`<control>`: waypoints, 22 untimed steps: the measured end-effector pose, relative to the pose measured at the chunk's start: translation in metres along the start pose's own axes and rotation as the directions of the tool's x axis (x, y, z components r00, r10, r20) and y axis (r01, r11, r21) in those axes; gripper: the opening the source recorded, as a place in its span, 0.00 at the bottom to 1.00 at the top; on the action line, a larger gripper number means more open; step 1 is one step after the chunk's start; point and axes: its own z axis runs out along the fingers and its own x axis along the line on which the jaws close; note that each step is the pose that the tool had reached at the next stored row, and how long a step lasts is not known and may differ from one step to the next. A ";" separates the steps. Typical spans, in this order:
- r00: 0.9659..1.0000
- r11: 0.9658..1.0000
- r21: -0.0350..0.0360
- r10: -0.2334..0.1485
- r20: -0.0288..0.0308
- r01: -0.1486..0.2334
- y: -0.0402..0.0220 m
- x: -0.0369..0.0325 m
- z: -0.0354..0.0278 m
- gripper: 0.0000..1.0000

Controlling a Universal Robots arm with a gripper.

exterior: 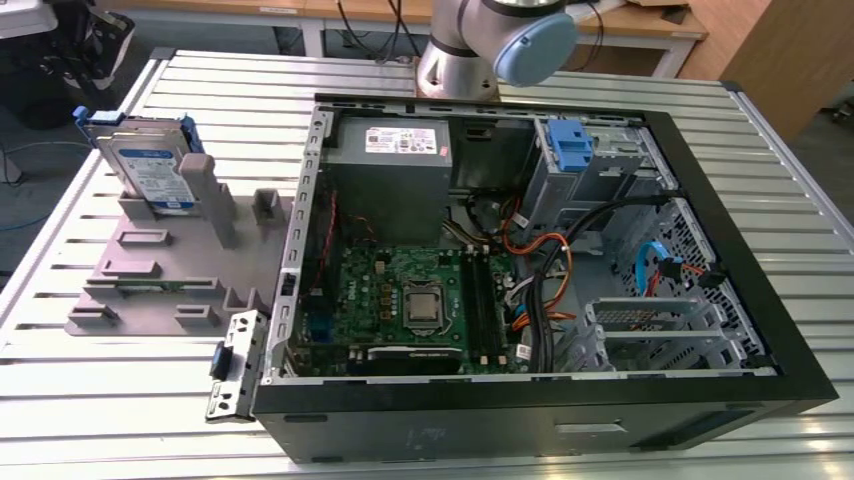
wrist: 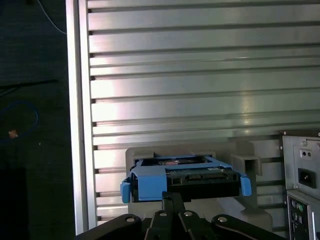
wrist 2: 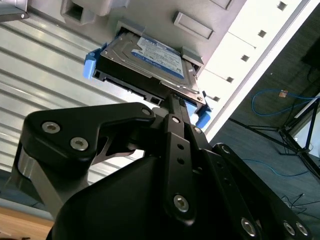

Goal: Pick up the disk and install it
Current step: 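Reach for the disk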

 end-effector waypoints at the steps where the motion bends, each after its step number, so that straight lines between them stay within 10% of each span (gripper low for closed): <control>1: 1.000 1.000 0.000 0.000 0.000 0.000 0.0000 0.0009 0.0006 0.11; 8: 1.000 1.000 0.000 0.000 -0.003 0.000 0.0001 0.0018 0.0013 0.11; 11: 1.000 1.000 0.000 0.001 -0.027 -0.001 0.0000 0.0017 0.0017 0.11; 22: 1.000 1.000 0.000 0.001 -0.029 -0.001 0.0013 -0.0159 0.0033 0.11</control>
